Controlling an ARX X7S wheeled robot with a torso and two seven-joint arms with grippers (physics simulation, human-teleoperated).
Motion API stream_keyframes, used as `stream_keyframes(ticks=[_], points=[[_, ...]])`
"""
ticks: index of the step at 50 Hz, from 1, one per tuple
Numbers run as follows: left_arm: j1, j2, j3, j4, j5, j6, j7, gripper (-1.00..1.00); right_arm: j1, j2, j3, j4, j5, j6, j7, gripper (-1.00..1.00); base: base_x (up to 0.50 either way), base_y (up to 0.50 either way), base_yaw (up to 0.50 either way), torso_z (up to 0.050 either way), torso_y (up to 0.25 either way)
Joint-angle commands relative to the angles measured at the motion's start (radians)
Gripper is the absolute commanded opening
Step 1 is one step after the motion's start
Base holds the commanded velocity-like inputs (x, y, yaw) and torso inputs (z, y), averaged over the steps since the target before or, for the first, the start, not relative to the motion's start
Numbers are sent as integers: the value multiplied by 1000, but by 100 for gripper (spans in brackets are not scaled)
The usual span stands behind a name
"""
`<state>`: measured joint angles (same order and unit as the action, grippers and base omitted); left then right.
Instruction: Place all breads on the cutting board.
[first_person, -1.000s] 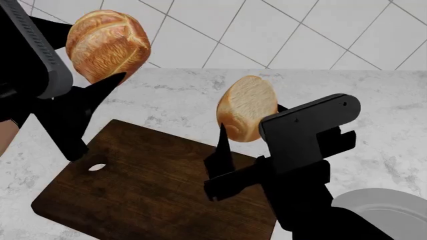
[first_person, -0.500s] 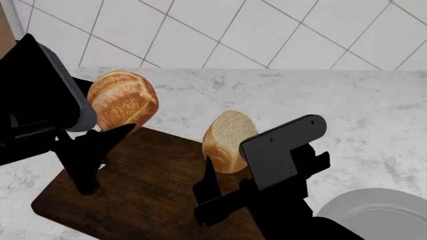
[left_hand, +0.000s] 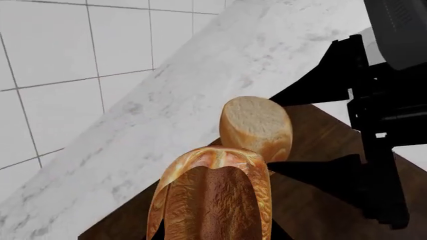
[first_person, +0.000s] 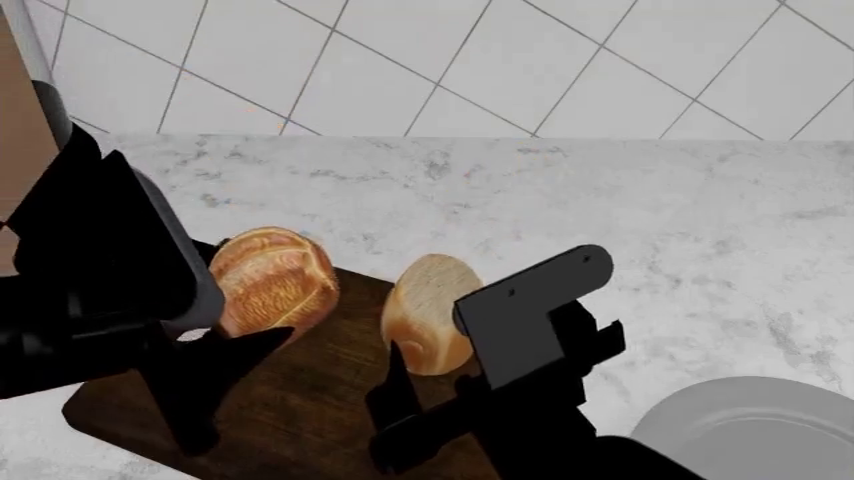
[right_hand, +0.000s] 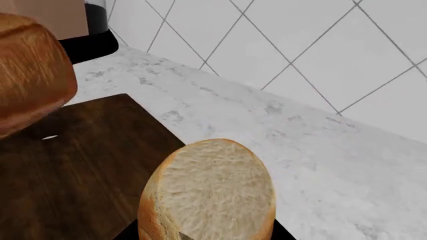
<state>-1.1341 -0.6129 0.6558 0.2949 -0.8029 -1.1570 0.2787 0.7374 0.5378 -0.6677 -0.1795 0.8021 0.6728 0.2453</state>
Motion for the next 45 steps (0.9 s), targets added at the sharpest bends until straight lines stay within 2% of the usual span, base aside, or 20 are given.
stream_keyframes(ticks=[1,19,20,26,45], points=[[20,1,-2,-6,-23,-8,-12,-100,1,-11,-20,24,-22,17,-40,-100,0,0,0,0,0],[3,10,-1,-14,-21,-8,-24,-100,3,-11,-33,19,-10,43,-39,-100,0,0,0,1,0],[-4,9,-5,-11,-24,-15,-26,100,5,-8,-29,7,4,57,-35,100,0,0,0,0,0],[-43,13,-52,31,-60,-53,-64,100,11,8,6,-73,100,126,-8,100,0,0,0,0,0],[-51,-4,-116,81,-99,-62,-110,100,65,45,45,-237,160,201,87,100,0,0,0,0,0]])
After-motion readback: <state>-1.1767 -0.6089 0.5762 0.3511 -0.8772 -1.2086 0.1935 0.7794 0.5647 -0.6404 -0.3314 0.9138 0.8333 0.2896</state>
